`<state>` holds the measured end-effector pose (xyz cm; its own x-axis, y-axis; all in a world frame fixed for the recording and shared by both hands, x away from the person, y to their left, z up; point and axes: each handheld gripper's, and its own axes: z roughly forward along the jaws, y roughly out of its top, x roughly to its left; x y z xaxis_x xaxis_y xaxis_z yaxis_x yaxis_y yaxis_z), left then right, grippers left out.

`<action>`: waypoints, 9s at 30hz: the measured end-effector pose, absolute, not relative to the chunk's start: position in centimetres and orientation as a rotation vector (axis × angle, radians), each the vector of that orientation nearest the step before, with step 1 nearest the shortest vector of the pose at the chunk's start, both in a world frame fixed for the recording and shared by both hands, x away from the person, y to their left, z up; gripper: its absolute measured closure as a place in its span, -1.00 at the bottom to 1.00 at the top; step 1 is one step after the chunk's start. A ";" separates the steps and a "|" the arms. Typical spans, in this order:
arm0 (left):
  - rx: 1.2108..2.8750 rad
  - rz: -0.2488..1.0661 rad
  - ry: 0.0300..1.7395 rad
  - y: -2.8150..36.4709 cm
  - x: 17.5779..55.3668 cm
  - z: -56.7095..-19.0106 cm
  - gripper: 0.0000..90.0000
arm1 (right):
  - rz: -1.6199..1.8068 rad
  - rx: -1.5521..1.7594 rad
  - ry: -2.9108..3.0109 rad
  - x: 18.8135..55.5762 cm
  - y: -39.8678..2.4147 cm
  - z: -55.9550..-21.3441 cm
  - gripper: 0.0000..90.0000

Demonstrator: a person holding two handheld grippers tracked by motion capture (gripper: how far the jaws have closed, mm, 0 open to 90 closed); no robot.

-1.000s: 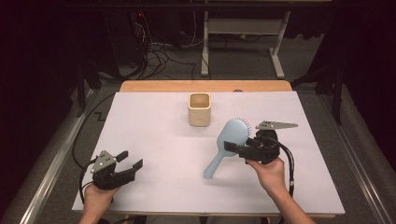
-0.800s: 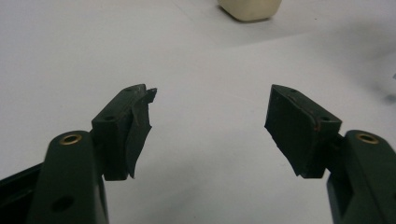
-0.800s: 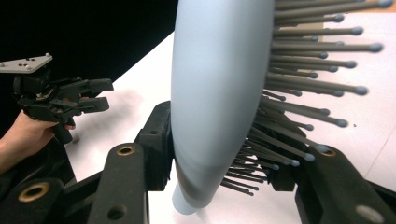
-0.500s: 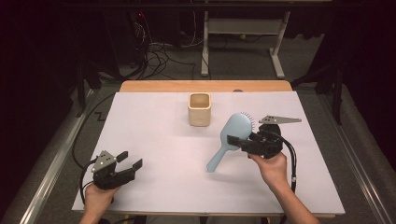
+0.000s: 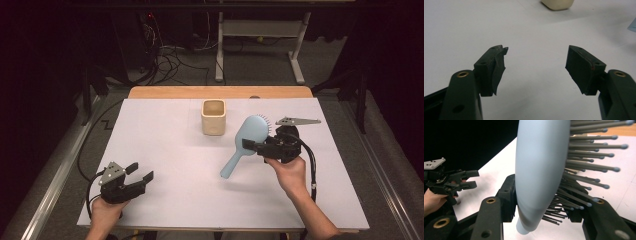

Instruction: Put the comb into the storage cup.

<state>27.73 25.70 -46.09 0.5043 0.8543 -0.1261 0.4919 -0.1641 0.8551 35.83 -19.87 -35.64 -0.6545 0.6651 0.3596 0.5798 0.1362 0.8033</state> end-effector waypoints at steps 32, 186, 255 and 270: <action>1.821 0.502 1.110 25.6 27.5 -46.0 -0.31 | 1.503 1.303 2.282 37.8 -19.4 -34.3 0.17; 1.821 0.492 1.110 25.9 27.7 -46.1 -0.31 | 1.433 1.355 2.029 47.9 -13.8 -26.6 0.19; 1.821 0.465 1.092 25.7 27.7 -46.1 -0.31 | 1.224 1.384 2.128 49.6 -9.9 -33.6 0.14; 1.825 0.468 1.089 25.7 27.7 -46.1 -0.31 | 1.213 1.398 2.140 49.7 -9.9 -34.7 0.14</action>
<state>27.74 25.69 -46.11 0.5346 0.8353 -0.1284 0.4817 -0.1764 0.8584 49.66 -9.88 -34.68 -0.4748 0.8613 0.1810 0.5977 0.1646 0.7847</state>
